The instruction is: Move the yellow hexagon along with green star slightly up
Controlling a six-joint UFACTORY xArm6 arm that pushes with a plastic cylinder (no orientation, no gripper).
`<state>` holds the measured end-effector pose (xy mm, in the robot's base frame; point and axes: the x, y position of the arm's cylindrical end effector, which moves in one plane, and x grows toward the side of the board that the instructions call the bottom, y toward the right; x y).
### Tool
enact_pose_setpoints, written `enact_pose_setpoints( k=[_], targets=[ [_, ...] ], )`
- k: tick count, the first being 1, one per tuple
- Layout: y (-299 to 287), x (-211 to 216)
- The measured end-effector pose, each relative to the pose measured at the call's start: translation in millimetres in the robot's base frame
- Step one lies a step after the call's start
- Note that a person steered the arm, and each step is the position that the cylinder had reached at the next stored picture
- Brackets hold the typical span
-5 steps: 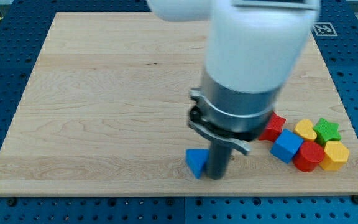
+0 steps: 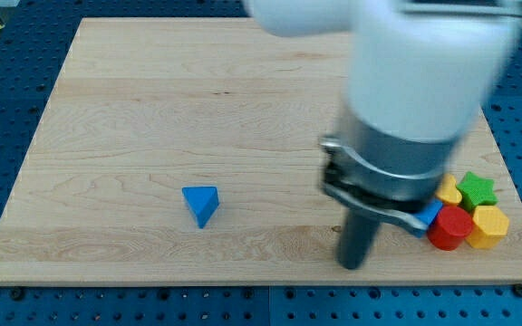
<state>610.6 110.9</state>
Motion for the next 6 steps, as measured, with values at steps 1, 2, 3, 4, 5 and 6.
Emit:
enact_pose_setpoints(
  k=[1, 2, 3, 4, 5, 6],
  targets=[
    [67, 8],
    [87, 8],
    [108, 8],
    [121, 8],
    [125, 5],
    [125, 5]
  ],
)
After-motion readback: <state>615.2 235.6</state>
